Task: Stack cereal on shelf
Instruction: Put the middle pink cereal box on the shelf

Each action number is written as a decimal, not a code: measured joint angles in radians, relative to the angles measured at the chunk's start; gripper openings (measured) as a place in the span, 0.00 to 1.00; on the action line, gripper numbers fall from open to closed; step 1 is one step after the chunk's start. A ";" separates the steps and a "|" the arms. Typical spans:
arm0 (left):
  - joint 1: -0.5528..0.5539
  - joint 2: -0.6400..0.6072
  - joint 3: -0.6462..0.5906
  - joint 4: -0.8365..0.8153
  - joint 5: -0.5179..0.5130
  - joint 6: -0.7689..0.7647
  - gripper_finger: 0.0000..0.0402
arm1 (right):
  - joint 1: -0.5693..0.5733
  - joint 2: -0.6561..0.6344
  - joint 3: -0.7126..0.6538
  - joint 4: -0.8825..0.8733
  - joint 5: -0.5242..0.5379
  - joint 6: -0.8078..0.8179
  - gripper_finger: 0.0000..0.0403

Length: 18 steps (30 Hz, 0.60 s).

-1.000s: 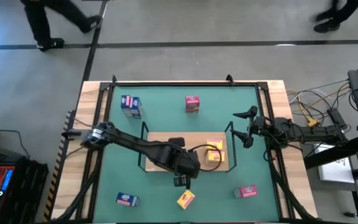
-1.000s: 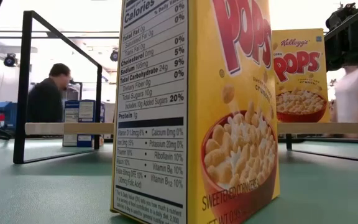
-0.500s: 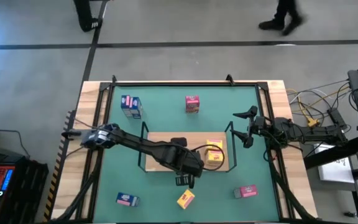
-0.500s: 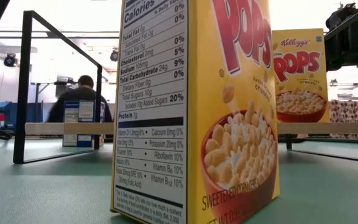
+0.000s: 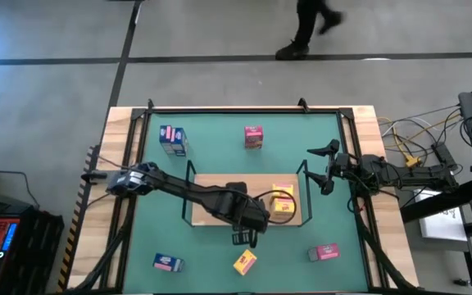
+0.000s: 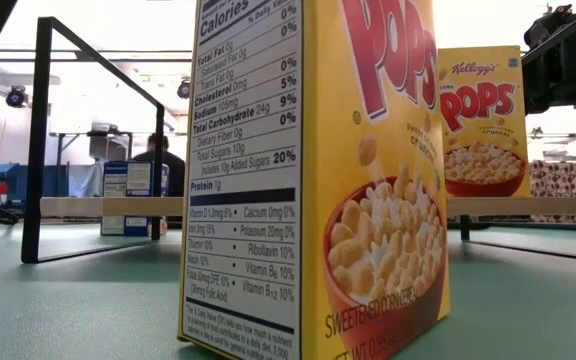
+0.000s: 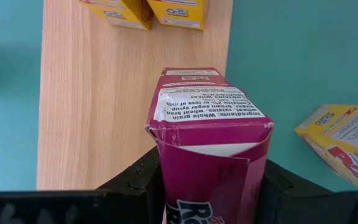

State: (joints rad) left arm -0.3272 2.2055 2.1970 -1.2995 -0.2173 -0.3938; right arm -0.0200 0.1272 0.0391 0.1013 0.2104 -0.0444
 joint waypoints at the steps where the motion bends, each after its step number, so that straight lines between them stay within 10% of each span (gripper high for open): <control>1: 0.000 0.000 0.000 0.000 0.000 0.000 0.34 | 0.000 0.000 0.000 0.000 0.000 0.000 0.92; 18: 0.002 -0.001 -0.032 0.032 0.011 -0.028 0.36 | 0.000 0.000 0.000 0.000 0.000 0.000 0.92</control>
State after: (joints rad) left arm -0.3248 2.2044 2.1647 -1.2678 -0.2062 -0.4216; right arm -0.0200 0.1272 0.0391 0.1015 0.2103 -0.0444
